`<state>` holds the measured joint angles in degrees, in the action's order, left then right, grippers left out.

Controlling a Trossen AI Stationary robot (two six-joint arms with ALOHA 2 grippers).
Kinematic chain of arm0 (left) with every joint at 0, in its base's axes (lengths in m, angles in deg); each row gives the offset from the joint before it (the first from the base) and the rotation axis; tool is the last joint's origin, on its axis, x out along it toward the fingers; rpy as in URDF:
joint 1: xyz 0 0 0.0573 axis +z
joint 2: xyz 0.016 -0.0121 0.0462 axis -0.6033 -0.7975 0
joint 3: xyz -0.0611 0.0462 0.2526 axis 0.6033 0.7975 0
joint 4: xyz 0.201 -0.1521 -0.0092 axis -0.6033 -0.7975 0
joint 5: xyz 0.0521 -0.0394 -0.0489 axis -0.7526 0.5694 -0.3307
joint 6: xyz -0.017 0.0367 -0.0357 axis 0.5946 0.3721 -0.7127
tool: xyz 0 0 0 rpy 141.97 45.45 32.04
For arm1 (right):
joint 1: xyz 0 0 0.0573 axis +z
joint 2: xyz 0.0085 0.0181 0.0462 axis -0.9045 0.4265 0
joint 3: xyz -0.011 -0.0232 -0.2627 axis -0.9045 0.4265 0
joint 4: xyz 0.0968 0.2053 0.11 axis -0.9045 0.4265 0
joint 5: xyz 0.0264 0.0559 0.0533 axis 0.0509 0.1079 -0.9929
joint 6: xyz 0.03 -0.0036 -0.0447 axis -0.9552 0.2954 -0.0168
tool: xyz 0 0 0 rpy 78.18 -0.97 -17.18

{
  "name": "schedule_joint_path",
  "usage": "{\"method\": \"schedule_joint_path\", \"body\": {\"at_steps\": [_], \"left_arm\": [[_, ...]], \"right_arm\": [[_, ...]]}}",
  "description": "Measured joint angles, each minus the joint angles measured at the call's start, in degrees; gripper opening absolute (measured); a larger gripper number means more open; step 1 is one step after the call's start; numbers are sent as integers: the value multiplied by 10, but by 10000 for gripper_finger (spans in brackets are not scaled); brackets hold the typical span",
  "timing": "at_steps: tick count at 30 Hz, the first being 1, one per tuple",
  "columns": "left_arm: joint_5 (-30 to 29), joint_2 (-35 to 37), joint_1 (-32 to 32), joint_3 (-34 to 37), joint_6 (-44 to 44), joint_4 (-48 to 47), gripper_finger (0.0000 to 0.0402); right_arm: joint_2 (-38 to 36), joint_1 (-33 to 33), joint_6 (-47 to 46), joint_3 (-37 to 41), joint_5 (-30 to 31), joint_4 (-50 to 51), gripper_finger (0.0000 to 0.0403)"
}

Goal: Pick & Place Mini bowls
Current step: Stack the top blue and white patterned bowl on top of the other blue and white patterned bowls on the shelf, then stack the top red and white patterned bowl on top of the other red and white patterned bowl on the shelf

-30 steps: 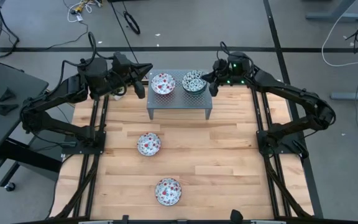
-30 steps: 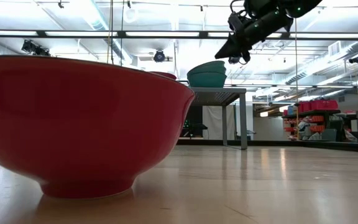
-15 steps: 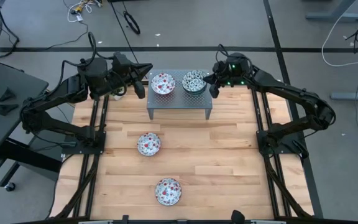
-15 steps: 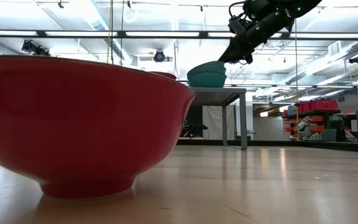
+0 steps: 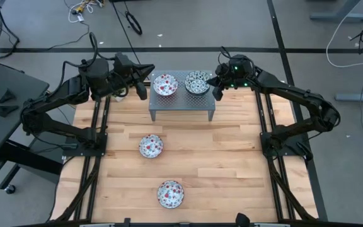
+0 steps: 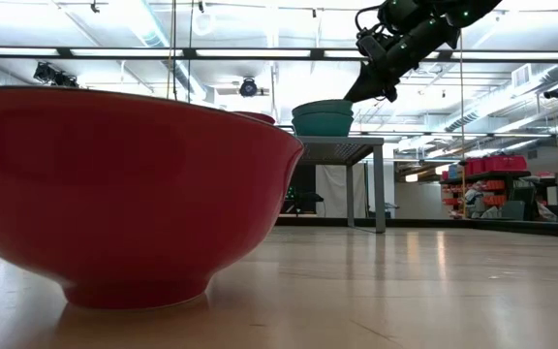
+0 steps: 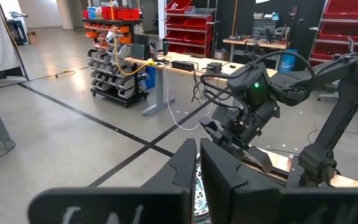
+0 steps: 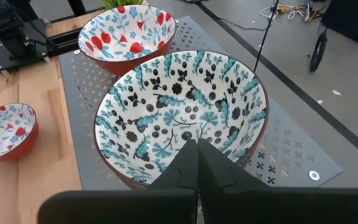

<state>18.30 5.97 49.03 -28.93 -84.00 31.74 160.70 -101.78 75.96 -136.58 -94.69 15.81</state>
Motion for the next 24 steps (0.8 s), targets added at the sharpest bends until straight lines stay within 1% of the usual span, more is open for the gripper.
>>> {"method": "schedule_joint_path", "body": {"at_steps": [7, 11, 17, 24], "left_arm": [[0, 0, 0, 0, 0, 0, 28], [0, 0, 0, 0, 0, 0, 28], [0, 0, 0, 0, 0, 0, 28], [0, 0, 0, 0, -4, 1, 28]], "right_arm": [[0, 0, -6, 0, 7, 10, 0], [0, 0, -9, 0, 25, 8, 0], [0, -2, -17, 0, 31, -30, 0], [0, -16, -19, 0, 31, -31, 0]]}}
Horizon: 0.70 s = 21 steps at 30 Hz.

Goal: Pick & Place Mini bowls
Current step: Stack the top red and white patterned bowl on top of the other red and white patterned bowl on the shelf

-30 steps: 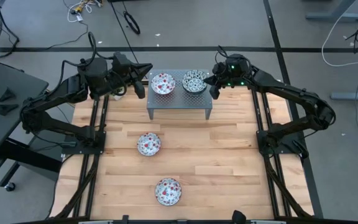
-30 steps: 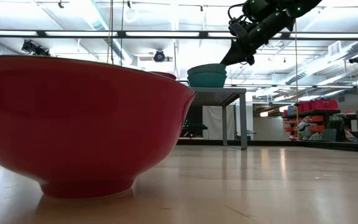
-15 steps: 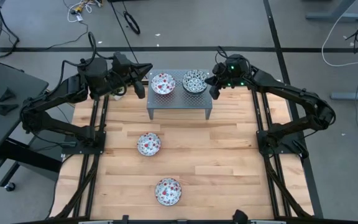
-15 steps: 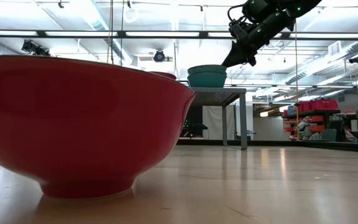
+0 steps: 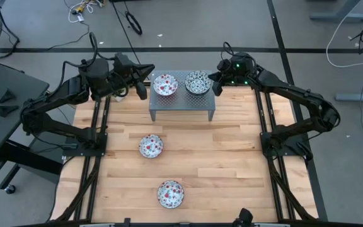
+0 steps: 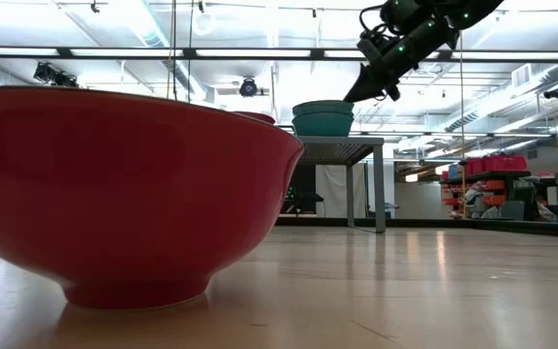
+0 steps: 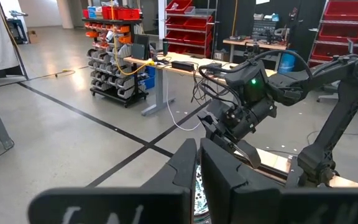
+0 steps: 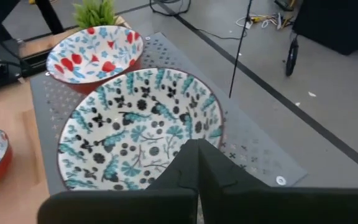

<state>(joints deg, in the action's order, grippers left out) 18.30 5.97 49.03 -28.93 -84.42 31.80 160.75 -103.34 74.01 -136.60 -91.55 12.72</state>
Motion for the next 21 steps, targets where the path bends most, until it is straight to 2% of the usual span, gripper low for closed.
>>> {"method": "schedule_joint_path", "body": {"at_steps": [6, 10, 17, 21], "left_arm": [[0, 0, 0, 0, 0, 0, 28], [0, 0, 0, 0, 0, 0, 28], [63, 0, 0, 0, -4, -2, 28], [79, 0, 0, 0, -26, -25, 28]], "right_arm": [[0, -1, -6, 0, -3, -3, 0], [-13, 1, -16, 0, -43, -28, 0], [-57, 3, -62, 0, -106, -65, 0], [-87, 7, -73, 0, -135, -60, 0]]}}
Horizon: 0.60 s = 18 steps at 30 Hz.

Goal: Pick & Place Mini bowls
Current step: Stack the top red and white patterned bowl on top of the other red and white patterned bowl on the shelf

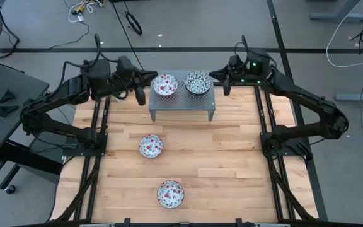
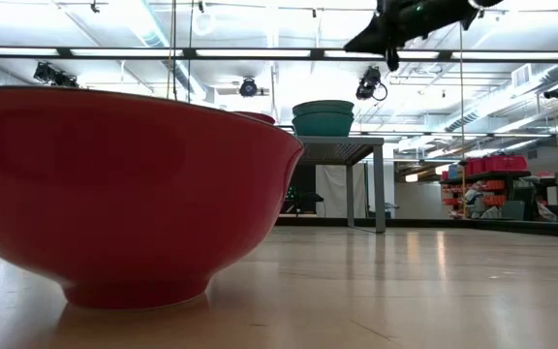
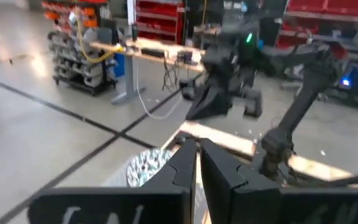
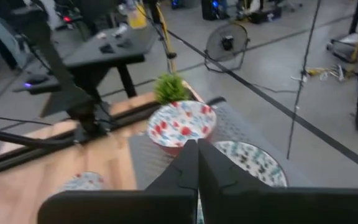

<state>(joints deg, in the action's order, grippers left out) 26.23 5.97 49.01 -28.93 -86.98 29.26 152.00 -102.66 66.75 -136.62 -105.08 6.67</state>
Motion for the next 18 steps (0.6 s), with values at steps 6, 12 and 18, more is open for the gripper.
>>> {"method": "schedule_joint_path", "body": {"at_steps": [6, 12, 18], "left_arm": [[36, 0, 0, 0, -28, -58, 28], [45, 0, -12, 0, -30, -59, 28], [45, 0, -26, 0, -30, -60, 28]], "right_arm": [[-46, 26, -3, 0, -4, 30, 0], [-84, 68, -26, 0, -3, 37, 0], [-129, 106, -101, 0, 8, 38, 0]]}}
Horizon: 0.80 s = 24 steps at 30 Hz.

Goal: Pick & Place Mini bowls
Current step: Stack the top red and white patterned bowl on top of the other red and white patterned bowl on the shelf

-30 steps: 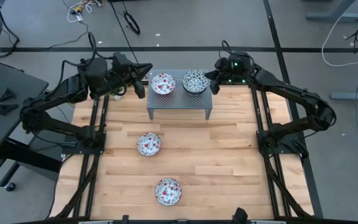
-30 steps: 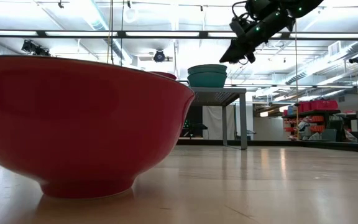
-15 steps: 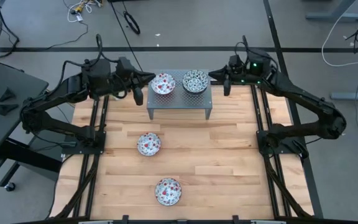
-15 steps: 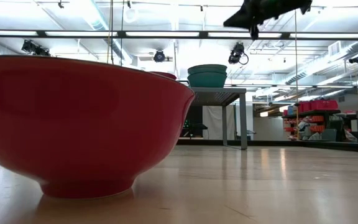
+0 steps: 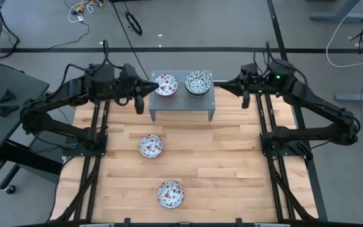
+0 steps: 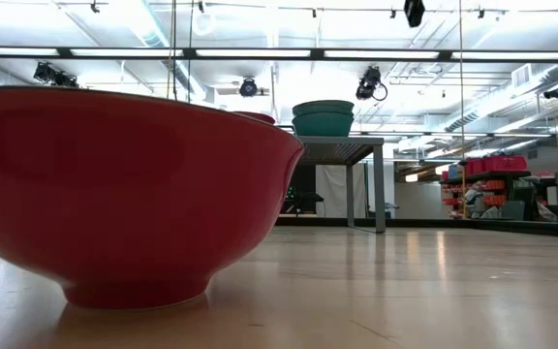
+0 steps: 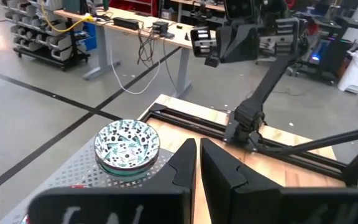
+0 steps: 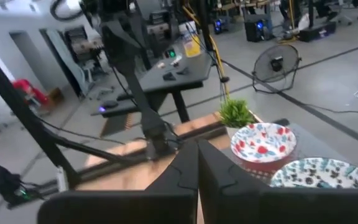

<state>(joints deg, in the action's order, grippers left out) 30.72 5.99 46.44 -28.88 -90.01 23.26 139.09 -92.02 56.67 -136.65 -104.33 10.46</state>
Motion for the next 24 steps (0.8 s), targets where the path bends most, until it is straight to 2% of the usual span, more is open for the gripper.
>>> {"method": "schedule_joint_path", "body": {"at_steps": [4, 10, 17, 24], "left_arm": [[0, 0, -7, 0, 0, 0, 28], [0, 0, -10, 0, 0, 0, 28], [0, 0, -10, 0, 1, 0, 28], [0, 0, -10, 0, 1, 0, 28]], "right_arm": [[-24, 7, -5, -20, 27, 60, 0], [-26, 9, 51, -105, 57, 222, 0], [-26, 8, 92, -181, 80, 349, 0], [-26, 8, 93, -243, 86, 405, 0]]}}
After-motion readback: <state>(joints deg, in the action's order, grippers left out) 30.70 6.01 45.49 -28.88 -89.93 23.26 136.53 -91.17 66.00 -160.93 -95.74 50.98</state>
